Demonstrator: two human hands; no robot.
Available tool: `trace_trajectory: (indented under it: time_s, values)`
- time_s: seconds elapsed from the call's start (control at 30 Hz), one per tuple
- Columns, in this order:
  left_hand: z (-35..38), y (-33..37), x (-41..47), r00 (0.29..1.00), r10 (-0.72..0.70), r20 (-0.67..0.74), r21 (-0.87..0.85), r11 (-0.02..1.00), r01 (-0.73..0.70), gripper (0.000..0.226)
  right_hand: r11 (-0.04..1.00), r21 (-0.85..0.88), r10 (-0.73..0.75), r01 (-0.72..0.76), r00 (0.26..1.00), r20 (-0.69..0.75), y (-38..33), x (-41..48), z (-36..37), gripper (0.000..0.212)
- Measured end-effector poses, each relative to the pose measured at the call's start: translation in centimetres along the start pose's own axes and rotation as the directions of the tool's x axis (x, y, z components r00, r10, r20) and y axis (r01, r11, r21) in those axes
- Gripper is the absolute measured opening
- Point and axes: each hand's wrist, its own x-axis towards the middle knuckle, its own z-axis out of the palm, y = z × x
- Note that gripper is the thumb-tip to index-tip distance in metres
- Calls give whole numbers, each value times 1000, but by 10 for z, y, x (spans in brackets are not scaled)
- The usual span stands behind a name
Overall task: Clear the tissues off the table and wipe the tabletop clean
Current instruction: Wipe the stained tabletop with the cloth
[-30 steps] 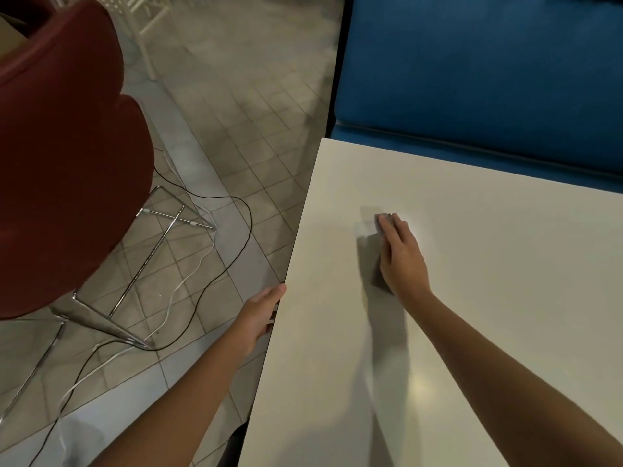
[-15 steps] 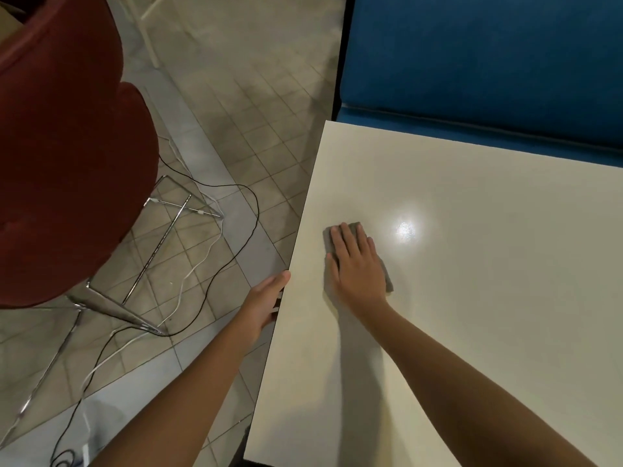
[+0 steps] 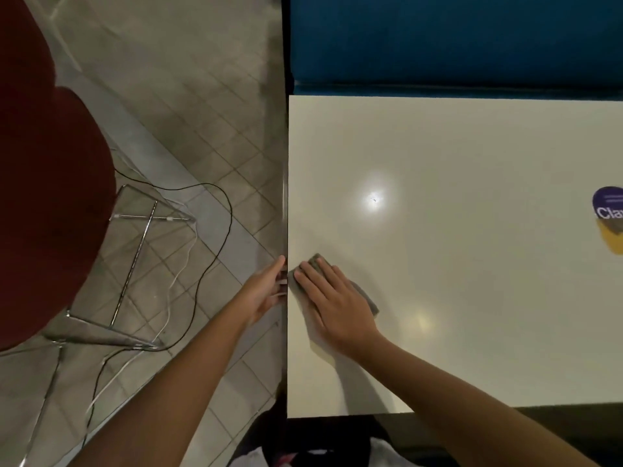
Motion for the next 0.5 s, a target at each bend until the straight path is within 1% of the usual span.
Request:
trace_trajectory:
  time_s: [0.1,0.2,0.27,0.33,0.4,0.43,0.5]
  values:
    - [-3,2,-5,1000,-5,31,104,995,2,42,1000,11,-22,22,1000,13,-12,-16,4,57]
    - [-1,1,-10,999,-6,46,230,973,-5,42,994,75,-69,73,996,-56,-19,-27,5,51]
    - [3,-2,-16,998,2,63,262,965,-18,37,989,80,-119,125,990,-79,-15,-32,6,42]
    - [5,-6,-20,995,5,99,248,968,-29,33,985,106,-127,136,988,-85,-9,-40,6,46]
    - [2,-9,-22,992,-2,128,227,973,-27,35,976,203,-57,74,995,-87,2,-53,6,58]
    - [0,-12,-22,991,-6,134,229,973,-25,37,972,235,5,19,995,-99,8,-63,5,59]
    - [-4,-16,-22,990,-5,138,224,974,-26,38,966,239,140,-103,980,-142,25,-84,3,51]
